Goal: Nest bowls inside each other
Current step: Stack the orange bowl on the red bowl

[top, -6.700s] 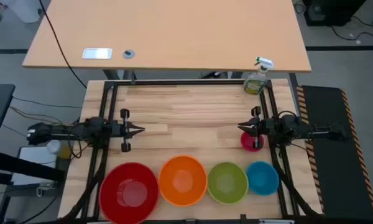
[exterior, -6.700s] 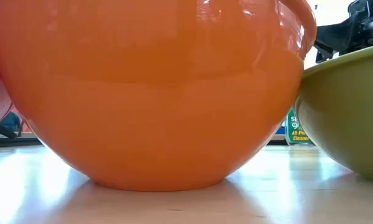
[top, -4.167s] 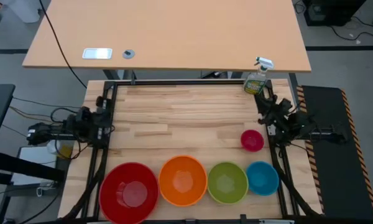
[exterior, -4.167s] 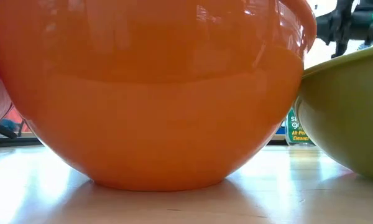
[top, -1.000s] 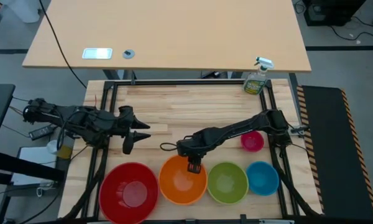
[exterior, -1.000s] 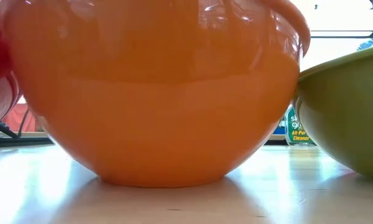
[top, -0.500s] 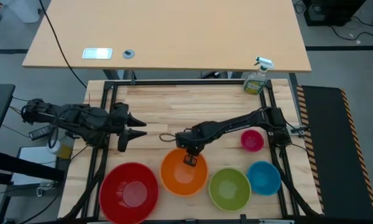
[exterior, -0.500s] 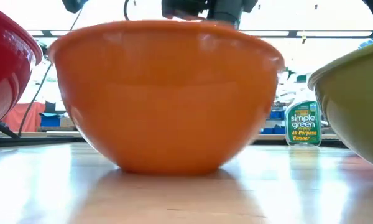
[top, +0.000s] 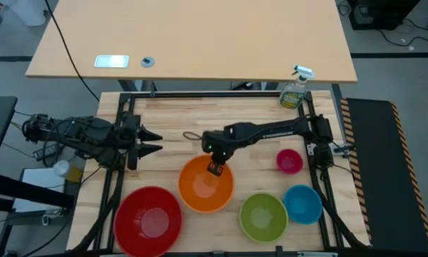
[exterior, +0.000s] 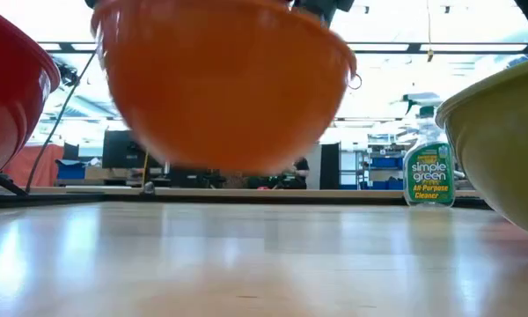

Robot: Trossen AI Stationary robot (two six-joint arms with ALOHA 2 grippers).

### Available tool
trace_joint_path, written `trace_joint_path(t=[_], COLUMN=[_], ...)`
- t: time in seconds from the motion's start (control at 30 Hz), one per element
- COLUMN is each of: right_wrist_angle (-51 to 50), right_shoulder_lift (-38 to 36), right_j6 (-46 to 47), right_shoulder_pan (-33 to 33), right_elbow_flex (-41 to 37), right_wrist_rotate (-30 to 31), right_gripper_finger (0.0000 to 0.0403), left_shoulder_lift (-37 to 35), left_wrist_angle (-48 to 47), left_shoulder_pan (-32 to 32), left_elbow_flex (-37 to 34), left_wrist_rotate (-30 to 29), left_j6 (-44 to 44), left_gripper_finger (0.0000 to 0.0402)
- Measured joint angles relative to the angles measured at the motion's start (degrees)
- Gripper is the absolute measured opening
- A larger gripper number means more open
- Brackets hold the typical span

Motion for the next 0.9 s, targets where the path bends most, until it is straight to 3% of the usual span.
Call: trace_joint_path(t=[0.23,0.43,0.67,0.9], right_wrist_angle=[1.00,10.02,25.96,34.55], right_shoulder_lift=[-3.11,-2.37,-1.16,3.43], right_j6=[2.56,6.43,10.63,13.12], right_shoulder_pan=[0.00,4.03,8.11,9.53], right_elbow_flex=[4.35,8.45,8.58,8.47], right_wrist_rotate=[-1.45,-1.73,3.39,2.19], right_gripper_finger=[0.0026,0.0026,0.0026,0.0027], left_shoulder_lift=[-1.73,-1.69,-1.62,-1.62], left_wrist_angle=[2.17,3.00,4.30,4.18], left_shoulder_pan=[0.00,0.00,-0.03,0.00], left_elbow_flex=[0.00,0.44,4.21,9.76], left_wrist_rotate=[-5.63,-11.98,-8.36,-7.70], left_j6=[0.19,0.01,3.34,11.71], left_gripper_finger=[0.0194,0.0201,0.0204,0.0204])
